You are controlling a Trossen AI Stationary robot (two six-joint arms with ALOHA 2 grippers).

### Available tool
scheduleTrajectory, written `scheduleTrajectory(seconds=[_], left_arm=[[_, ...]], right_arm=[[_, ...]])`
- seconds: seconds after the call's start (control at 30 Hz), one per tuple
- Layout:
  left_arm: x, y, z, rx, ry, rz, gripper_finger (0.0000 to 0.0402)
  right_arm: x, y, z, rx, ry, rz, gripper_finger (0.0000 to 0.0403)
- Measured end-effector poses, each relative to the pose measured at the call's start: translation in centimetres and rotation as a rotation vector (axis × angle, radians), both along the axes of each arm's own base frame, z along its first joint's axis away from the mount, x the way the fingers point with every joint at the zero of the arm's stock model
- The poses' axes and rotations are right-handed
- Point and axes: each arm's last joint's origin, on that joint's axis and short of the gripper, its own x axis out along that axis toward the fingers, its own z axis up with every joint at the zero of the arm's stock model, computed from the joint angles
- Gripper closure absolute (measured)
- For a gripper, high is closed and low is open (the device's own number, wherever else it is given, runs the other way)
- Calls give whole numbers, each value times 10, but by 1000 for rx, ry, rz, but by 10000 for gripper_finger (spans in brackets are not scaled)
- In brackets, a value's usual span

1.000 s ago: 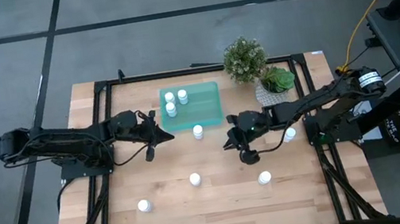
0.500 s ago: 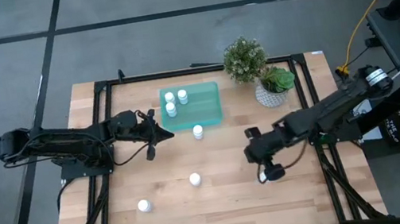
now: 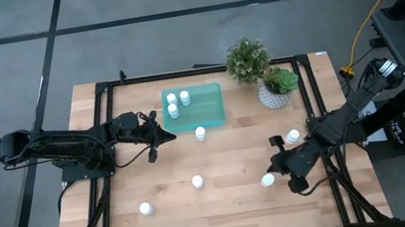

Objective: Pick and place pill bottles into a basket
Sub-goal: Put the white pill bottle into the green bin

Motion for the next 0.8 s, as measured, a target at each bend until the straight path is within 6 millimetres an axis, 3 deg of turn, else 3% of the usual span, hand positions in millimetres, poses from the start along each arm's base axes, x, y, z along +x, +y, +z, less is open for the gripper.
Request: scheduleTrajectory(seconds=[0.23,0.6,0.8], left_arm=[[0,0,0,0,0,0,386],[0,0,0,1,0,2,385],[0,1,0,12,3,39,373]], right_arm=[[-22,2,-7,142,-90,-55,394],[-40,-4,-34,120,-52,-108,389],[-41,-5,-38,145,-43,-137,340]])
